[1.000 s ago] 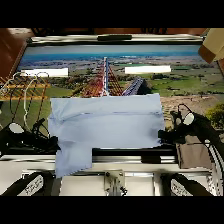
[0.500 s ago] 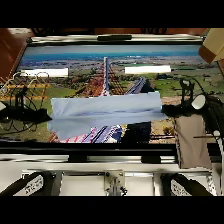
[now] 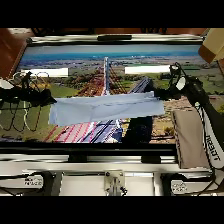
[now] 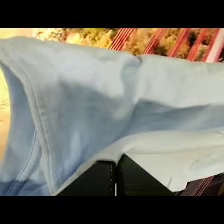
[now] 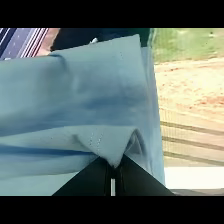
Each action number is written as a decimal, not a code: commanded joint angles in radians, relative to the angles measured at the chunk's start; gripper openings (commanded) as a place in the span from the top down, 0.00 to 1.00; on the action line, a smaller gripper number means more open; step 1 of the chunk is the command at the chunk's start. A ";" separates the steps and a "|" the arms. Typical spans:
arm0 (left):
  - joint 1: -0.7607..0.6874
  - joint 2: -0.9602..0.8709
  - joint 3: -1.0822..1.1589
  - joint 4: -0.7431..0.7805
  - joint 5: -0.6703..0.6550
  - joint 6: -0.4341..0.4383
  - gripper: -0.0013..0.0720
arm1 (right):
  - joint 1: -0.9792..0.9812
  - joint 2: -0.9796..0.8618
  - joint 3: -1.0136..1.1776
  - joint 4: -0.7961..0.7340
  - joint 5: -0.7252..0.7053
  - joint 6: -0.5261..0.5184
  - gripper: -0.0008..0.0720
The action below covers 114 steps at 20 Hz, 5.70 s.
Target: Fold the shirts.
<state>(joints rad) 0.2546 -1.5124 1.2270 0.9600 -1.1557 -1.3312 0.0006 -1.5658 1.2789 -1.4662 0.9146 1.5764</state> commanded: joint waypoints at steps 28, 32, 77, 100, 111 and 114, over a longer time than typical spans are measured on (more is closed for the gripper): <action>-0.447 -0.053 0.130 -0.103 0.129 0.003 0.08 | -0.154 -0.108 0.029 0.543 0.254 -0.214 0.88; -0.592 -0.119 0.129 -0.108 0.204 -0.108 0.93 | -0.153 0.122 0.029 0.554 0.303 -0.179 0.88; -0.018 0.319 0.084 0.110 -0.127 -0.066 0.93 | 0.310 0.024 0.150 0.178 0.361 0.129 0.24; -0.031 0.319 0.085 0.103 -0.129 -0.038 0.93 | 0.295 -0.141 -0.004 0.863 0.150 -0.229 0.87; -0.031 0.319 0.085 0.103 -0.175 -0.011 0.93 | -0.132 0.339 0.110 0.653 0.315 -0.082 0.88; -0.031 0.319 0.085 0.103 -0.184 0.004 0.93 | -0.315 0.419 0.110 0.563 0.378 -0.045 0.88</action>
<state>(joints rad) 0.2249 -1.1942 1.3117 1.0626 -1.3231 -1.3453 -0.1593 -1.2320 1.3838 -0.8001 1.2274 1.4799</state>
